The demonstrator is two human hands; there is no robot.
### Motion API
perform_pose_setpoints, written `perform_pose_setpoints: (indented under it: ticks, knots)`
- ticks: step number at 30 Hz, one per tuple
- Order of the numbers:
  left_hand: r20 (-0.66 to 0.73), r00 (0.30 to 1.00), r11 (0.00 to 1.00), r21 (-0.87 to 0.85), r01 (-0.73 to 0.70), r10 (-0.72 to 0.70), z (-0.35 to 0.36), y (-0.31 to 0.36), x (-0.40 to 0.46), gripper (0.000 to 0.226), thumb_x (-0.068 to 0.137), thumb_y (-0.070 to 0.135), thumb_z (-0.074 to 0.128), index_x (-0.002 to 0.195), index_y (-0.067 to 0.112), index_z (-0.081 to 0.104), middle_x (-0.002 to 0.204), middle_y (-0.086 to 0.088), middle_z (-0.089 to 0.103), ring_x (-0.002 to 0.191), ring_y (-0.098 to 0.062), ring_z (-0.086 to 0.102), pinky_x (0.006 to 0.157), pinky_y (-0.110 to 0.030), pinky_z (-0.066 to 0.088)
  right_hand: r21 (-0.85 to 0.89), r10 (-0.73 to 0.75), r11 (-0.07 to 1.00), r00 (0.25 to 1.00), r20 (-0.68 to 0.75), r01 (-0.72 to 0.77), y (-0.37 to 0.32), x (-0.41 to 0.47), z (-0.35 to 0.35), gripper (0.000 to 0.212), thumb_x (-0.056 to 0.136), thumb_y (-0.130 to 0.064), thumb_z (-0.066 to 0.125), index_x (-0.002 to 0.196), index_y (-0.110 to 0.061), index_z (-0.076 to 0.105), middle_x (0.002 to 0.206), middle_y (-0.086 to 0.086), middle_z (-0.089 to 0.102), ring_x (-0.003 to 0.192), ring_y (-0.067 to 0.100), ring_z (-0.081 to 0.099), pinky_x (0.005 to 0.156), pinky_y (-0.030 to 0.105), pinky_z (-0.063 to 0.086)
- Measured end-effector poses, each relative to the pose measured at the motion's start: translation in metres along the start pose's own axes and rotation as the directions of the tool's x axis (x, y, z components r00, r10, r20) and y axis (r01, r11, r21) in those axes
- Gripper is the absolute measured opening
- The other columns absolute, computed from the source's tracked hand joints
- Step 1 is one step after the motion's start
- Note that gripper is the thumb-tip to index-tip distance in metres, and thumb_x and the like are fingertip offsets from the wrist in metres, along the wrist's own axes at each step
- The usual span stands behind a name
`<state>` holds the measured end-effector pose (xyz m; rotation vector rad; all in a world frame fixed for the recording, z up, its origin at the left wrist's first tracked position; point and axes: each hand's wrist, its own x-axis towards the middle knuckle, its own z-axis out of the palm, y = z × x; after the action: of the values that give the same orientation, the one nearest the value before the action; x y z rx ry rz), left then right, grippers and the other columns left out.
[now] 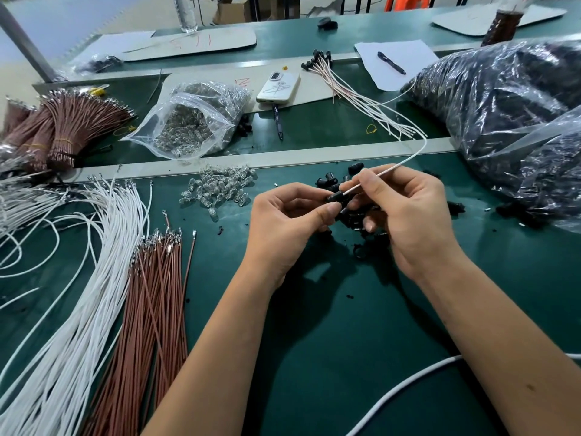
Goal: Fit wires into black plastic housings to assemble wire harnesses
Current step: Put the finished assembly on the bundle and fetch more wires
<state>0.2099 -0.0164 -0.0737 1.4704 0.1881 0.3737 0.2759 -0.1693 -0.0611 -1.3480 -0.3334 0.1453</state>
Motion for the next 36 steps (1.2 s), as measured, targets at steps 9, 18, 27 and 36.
perform_pose_setpoints:
  ticks: [9, 18, 27, 36]
  knots:
    - [0.011, 0.999, 0.996, 0.078, -0.038, 0.037, 0.000, -0.001, -0.001, 0.013, 0.077, 0.006, 0.085, 0.086, 0.013, 0.078, 0.079, -0.010, 0.077, 0.070, -0.016, 0.067, 0.070, -0.030, 0.054, -0.165, -0.069, 0.985, 0.995, -0.067, 0.057, 0.001, 0.003, -0.005, 0.012, 0.091, -0.015, 0.079, 0.079, -0.014, 0.076, 0.057, -0.007, 0.064, 0.045, 0.006, 0.048, 0.043, 0.017, 0.038]
    - [-0.015, 0.994, 0.994, 0.019, -0.106, 0.107, 0.000, 0.000, 0.001, 0.015, 0.080, -0.001, 0.081, 0.089, 0.010, 0.079, 0.082, -0.008, 0.078, 0.072, -0.012, 0.069, 0.069, -0.021, 0.055, 0.087, 0.033, 0.996, 0.999, -0.002, -0.033, 0.002, 0.003, -0.002, 0.025, 0.079, -0.026, 0.080, 0.083, -0.002, 0.071, 0.058, 0.003, 0.056, 0.049, 0.012, 0.042, 0.042, 0.020, 0.035]
    - [-0.029, 0.990, 0.991, 0.003, -0.137, 0.137, 0.002, 0.000, 0.001, 0.015, 0.080, 0.001, 0.082, 0.094, 0.006, 0.079, 0.087, -0.010, 0.078, 0.080, -0.018, 0.071, 0.077, -0.028, 0.058, 0.124, 0.008, 0.992, 0.999, -0.051, -0.002, 0.004, 0.002, 0.002, 0.019, 0.080, -0.026, 0.081, 0.082, -0.008, 0.074, 0.057, 0.000, 0.055, 0.049, 0.012, 0.041, 0.043, 0.020, 0.036]
    - [-0.054, 0.978, 0.978, -0.056, -0.202, 0.200, 0.000, 0.002, 0.001, 0.020, 0.078, -0.004, 0.081, 0.095, 0.006, 0.077, 0.080, -0.003, 0.076, 0.074, -0.011, 0.070, 0.074, -0.021, 0.055, 0.119, 0.080, 0.990, 0.997, 0.015, -0.082, 0.004, 0.000, 0.004, 0.024, 0.078, -0.028, 0.080, 0.085, -0.007, 0.071, 0.074, 0.013, 0.064, 0.056, 0.013, 0.050, 0.043, 0.021, 0.038]
